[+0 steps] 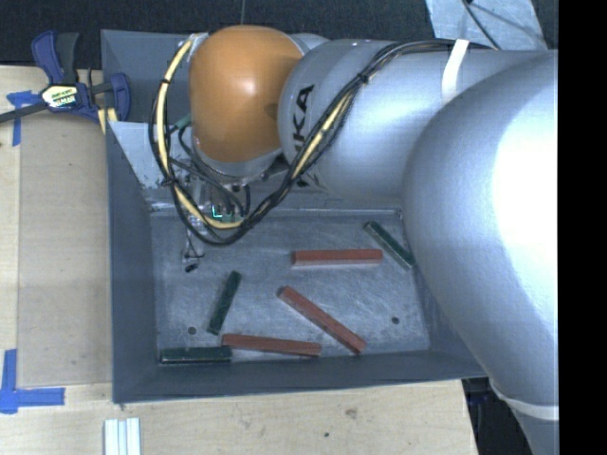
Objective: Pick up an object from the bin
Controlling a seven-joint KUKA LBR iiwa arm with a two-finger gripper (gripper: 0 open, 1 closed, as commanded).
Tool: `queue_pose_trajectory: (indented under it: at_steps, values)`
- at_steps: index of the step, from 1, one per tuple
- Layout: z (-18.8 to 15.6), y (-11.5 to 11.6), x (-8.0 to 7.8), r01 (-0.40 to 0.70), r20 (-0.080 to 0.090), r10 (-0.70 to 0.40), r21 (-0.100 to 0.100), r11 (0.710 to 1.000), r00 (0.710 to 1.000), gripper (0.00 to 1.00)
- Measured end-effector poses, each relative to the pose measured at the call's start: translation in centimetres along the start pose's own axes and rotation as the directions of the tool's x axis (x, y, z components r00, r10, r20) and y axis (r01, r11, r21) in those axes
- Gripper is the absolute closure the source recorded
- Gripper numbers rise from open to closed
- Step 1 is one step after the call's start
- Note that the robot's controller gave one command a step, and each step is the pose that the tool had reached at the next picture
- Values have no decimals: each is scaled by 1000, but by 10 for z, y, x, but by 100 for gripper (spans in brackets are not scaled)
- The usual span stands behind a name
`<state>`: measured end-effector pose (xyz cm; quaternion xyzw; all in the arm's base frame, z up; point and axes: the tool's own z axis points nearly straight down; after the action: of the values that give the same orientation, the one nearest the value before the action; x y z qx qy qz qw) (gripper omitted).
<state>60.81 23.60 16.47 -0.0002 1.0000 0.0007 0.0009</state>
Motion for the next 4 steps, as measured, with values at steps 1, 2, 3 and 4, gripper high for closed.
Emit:
queue_pose_trajectory:
  at_steps: [1, 2, 3, 4]
  values:
    - [44, -39, 51, 116, -6, -116, 3, 993, 993, 0]
    - [45, -79, 26, 118, 4, -118, 2, 993, 993, 0]
    - [93, -63, 64, 193, 2, -193, 1, 981, 981, 0]
    - [90, -61, 62, 194, 8, -194, -3, 981, 981, 100]
